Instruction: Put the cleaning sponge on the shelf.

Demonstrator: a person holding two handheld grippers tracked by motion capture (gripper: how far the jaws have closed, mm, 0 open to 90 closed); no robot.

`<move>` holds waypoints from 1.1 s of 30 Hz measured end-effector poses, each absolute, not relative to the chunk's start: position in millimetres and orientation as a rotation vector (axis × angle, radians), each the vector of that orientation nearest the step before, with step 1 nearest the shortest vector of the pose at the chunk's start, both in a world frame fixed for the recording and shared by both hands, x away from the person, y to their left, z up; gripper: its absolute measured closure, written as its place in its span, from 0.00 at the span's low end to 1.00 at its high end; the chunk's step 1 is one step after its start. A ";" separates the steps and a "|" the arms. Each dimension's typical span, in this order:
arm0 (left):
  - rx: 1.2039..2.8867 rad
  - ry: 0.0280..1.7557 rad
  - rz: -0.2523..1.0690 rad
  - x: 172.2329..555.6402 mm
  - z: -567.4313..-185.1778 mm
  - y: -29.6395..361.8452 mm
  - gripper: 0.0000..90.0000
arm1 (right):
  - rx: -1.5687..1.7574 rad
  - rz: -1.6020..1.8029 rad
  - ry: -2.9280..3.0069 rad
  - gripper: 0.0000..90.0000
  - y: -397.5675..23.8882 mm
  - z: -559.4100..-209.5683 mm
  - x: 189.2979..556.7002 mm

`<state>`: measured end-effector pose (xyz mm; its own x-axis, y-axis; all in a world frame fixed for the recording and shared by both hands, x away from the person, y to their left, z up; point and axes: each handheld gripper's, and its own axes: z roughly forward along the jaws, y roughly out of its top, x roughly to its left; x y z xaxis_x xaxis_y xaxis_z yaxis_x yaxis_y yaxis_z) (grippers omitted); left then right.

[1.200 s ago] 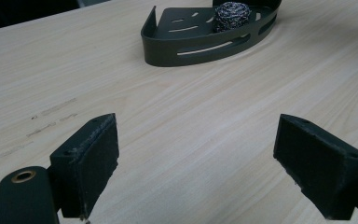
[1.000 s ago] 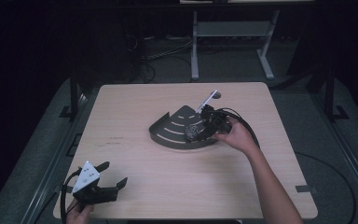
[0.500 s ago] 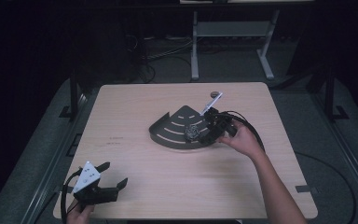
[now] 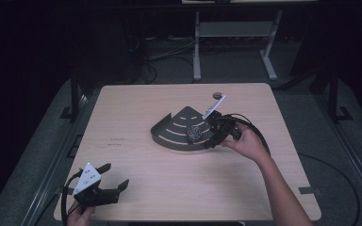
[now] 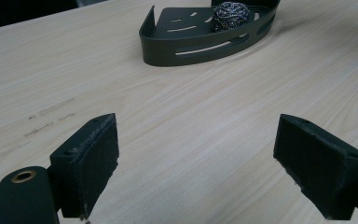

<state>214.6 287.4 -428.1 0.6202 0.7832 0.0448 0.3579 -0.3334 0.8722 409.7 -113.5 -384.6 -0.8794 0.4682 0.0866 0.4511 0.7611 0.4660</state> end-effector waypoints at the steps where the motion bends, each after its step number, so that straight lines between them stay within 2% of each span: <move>1: 1.935 0.903 0.589 214.7 -428.2 287.4 0.15 | 0.758 0.757 2.918 0.23 -113.4 -384.5 409.0; 33: 1.936 0.908 0.585 214.8 -429.2 286.4 0.15 | 0.781 0.798 2.912 0.23 -137.0 -404.3 377.9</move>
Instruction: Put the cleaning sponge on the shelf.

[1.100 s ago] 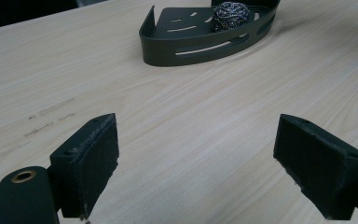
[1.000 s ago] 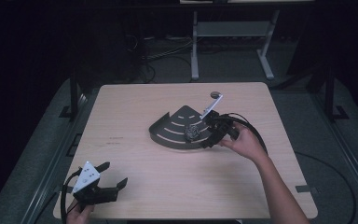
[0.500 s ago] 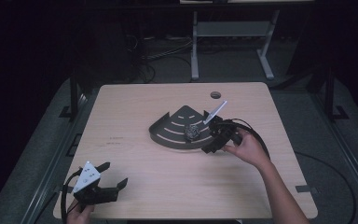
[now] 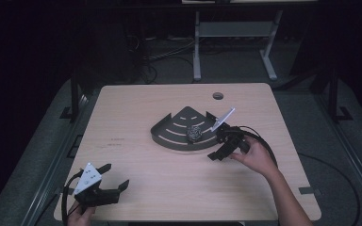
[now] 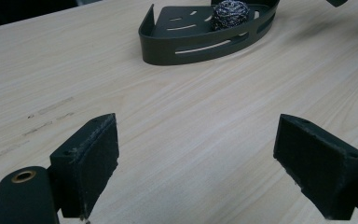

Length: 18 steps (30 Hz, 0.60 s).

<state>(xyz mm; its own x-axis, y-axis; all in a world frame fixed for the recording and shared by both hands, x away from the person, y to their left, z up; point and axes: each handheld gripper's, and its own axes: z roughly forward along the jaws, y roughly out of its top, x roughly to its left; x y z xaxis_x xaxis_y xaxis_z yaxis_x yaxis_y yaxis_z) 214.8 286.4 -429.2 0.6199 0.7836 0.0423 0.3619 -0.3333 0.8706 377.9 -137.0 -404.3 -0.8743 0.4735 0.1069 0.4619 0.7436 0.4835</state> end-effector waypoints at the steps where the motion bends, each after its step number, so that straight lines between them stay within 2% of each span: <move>1: 1.936 0.908 0.586 214.8 -429.3 286.2 0.15 | 0.784 0.800 2.911 0.23 -138.5 -405.3 376.7; 18: 1.940 0.909 0.583 215.0 -430.2 285.9 0.15 | 0.809 0.809 2.903 0.22 -155.9 -417.1 358.2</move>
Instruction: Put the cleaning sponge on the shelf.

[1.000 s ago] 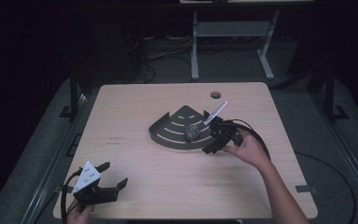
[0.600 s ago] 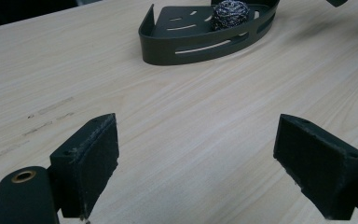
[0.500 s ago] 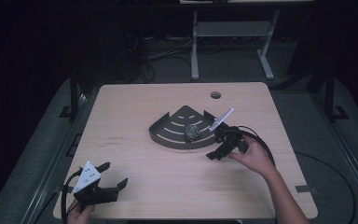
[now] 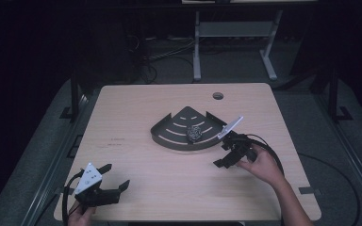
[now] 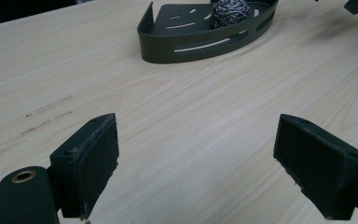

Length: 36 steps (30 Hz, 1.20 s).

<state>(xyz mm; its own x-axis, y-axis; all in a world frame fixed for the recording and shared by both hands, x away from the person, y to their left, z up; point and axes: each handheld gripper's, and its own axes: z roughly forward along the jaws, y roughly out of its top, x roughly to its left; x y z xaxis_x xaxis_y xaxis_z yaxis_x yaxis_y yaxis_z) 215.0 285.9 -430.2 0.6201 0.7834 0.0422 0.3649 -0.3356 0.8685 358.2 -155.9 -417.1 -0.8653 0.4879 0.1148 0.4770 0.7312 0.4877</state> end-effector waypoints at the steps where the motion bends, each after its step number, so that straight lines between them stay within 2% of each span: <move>1: 1.941 0.910 0.583 215.0 -430.2 286.0 0.15 | 0.813 0.807 2.904 0.22 -156.8 -418.1 357.0; 36: 1.949 0.907 0.582 214.9 -430.7 284.7 0.15 | 0.864 0.859 2.871 0.22 -185.4 -434.2 320.9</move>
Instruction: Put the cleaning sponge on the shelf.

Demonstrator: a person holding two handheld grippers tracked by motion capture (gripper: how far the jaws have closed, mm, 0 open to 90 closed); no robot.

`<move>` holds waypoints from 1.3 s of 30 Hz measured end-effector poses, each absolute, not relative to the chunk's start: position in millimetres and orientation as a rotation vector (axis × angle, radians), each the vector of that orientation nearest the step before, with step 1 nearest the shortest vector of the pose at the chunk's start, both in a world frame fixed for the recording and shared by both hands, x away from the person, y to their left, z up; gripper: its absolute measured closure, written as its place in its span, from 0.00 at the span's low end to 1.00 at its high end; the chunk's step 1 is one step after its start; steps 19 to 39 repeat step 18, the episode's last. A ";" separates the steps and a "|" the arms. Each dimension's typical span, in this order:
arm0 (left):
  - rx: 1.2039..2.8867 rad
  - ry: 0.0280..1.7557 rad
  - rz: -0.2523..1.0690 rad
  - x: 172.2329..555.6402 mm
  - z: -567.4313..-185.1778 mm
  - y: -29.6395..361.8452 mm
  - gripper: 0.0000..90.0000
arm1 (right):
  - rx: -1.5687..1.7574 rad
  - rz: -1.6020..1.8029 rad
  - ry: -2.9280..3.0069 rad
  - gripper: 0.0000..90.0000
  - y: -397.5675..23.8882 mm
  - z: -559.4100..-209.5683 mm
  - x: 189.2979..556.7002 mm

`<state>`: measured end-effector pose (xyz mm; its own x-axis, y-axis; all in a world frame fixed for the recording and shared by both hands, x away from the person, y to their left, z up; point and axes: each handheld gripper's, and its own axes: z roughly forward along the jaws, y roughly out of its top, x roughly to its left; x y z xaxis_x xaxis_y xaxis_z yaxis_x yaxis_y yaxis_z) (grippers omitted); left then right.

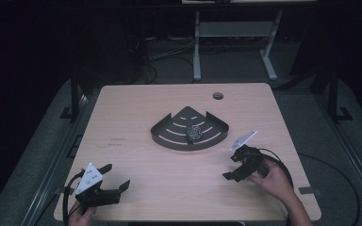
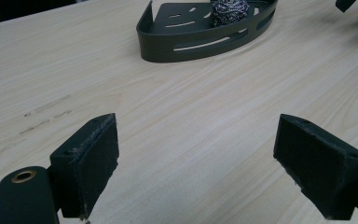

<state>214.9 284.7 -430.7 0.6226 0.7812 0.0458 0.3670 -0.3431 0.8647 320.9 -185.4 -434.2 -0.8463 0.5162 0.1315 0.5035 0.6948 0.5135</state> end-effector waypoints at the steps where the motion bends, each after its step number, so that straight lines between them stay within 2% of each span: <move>1: 1.950 0.907 0.583 214.9 -430.8 284.7 0.15 | 0.872 0.863 2.871 0.22 -187.2 -434.9 318.9; 18: 1.951 0.905 0.586 215.1 -430.5 284.2 0.15 | 0.920 0.922 2.820 0.20 -199.1 -442.6 291.3; 39: 1.951 0.905 0.586 215.1 -430.5 284.2 0.15 | 0.920 0.922 2.820 0.20 -199.1 -442.6 291.3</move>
